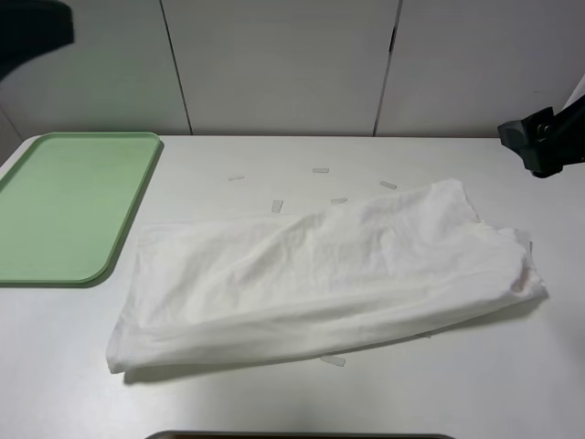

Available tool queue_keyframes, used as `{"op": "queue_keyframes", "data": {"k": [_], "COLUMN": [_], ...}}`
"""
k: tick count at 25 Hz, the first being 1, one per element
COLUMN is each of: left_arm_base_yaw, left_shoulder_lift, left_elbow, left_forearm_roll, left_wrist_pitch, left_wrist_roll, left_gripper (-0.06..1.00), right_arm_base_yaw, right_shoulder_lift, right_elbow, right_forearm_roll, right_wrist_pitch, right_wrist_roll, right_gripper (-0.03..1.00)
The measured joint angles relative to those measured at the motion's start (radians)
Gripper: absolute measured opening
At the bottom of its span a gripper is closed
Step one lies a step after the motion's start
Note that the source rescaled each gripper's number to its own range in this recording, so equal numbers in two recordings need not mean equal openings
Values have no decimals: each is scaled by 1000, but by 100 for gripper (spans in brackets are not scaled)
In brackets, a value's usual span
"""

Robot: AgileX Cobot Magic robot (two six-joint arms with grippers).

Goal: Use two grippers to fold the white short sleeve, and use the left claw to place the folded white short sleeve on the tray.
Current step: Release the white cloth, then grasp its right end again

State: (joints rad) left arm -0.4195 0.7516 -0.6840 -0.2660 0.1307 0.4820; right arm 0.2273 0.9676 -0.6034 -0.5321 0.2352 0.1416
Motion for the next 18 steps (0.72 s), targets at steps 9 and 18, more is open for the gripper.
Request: {"op": "queue_keyframes", "data": {"k": [9,18], "left_arm_base_yaw": [0,0], "left_shoulder_lift": [-389,-503], "left_elbow": [323,289], "left_forearm_roll": [-5,-42], "left_wrist_pitch": [-241,168], "left_wrist_roll": [-15,-138], "left_gripper": [88,88], "right_arm_base_yaw": [0,0], "right_shoulder_lift": [0,0], "right_elbow": [0,0], "right_forearm_roll": [0,36], "right_wrist_pitch": [6,21], "right_wrist_roll": [2,2], "right_gripper": [100,100]}}
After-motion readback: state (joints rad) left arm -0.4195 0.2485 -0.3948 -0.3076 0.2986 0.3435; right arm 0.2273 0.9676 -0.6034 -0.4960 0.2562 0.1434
